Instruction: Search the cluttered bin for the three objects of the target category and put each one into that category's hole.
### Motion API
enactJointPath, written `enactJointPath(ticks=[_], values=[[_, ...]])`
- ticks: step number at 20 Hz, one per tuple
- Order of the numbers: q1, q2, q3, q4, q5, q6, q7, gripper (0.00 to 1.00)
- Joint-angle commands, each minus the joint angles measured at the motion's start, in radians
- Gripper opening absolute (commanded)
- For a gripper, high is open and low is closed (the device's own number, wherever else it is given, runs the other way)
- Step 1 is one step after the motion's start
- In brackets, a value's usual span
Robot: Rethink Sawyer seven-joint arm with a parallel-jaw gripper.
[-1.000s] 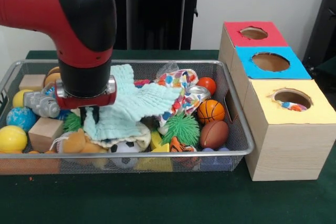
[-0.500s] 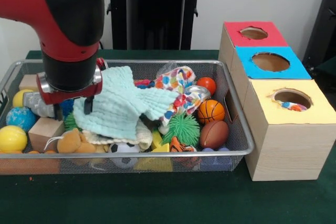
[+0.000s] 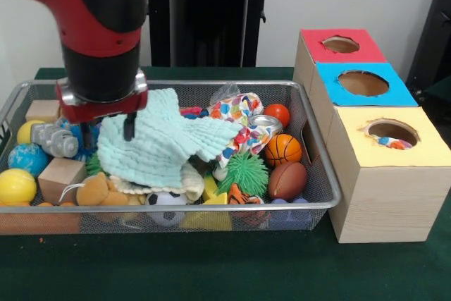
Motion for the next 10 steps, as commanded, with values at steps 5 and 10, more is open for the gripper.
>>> enactJointPath(ticks=[5,10], values=[[0.201,-0.138,-0.049,0.270,0.233,0.020,0.448,1.00],[0.269,-0.145,-0.121,0.352,0.272,-0.070,0.518,1.00]])
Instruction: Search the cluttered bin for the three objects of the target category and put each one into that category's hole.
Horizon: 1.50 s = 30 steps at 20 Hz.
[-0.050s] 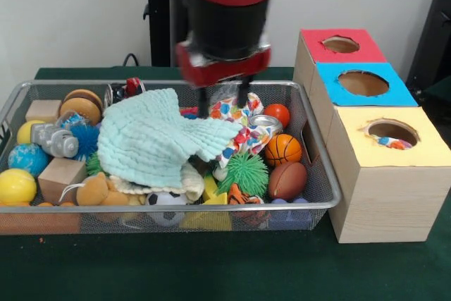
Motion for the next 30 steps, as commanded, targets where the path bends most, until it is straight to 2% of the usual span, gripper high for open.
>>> enactJointPath(ticks=[1,5,9,18,22,26,28,30], values=[[0.071,-0.024,-0.086,0.231,0.064,-0.087,0.404,1.00],[0.094,-0.041,-0.122,0.343,0.023,-0.188,0.393,1.00],[0.108,-0.057,-0.147,0.422,-0.001,-0.250,0.395,1.00],[0.134,-0.069,-0.200,0.487,-0.005,-0.322,0.378,1.00],[0.146,-0.012,-0.210,0.468,-0.014,-0.422,0.392,1.00],[0.147,0.147,-0.212,0.405,-0.042,-0.702,0.424,1.00],[0.147,0.213,-0.218,0.364,-0.039,-0.795,0.424,1.00],[0.146,0.237,-0.225,0.353,-0.024,-0.847,0.409,1.00]])
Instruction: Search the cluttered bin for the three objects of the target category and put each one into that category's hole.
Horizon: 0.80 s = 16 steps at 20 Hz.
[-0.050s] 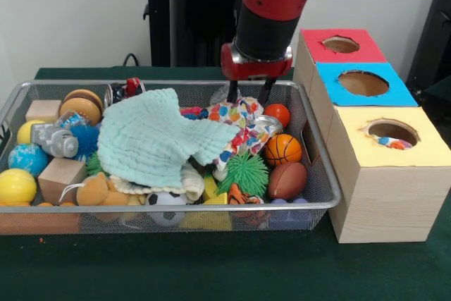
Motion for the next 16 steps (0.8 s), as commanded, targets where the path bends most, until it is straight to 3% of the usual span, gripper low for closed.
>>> enactJointPath(ticks=[1,5,9,10,16], values=[[0.002,0.206,-0.007,-0.037,-0.044,-0.280,0.223,1.00],[0.004,0.208,-0.015,-0.036,-0.021,-0.318,0.187,1.00],[0.038,0.252,-0.061,-0.076,0.000,-0.283,0.174,1.00],[0.037,0.253,-0.064,-0.075,0.011,-0.290,0.170,0.00],[0.047,0.223,-0.068,-0.099,0.015,-0.215,0.135,0.00]])
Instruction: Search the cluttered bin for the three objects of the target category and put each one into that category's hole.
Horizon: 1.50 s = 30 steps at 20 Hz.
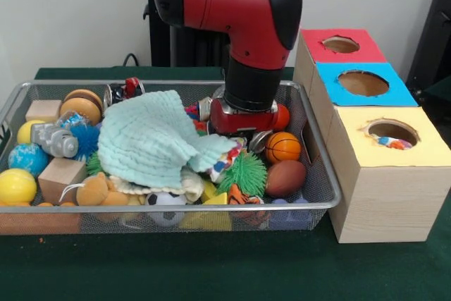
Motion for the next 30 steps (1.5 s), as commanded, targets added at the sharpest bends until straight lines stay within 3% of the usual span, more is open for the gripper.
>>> enactJointPath(ticks=[1,6,11,16,23,30], values=[[0.010,0.042,0.011,-0.032,0.015,0.100,0.128,0.00],[0.038,-0.153,0.018,0.003,0.059,0.359,0.086,0.00],[0.078,-0.247,0.017,-0.048,0.079,0.600,0.081,0.00],[0.092,-0.260,0.031,-0.113,0.085,0.715,0.114,0.00],[0.106,-0.236,0.051,-0.195,0.092,0.783,0.144,0.00],[0.169,-0.249,0.050,-0.263,0.158,0.899,0.226,0.00]])
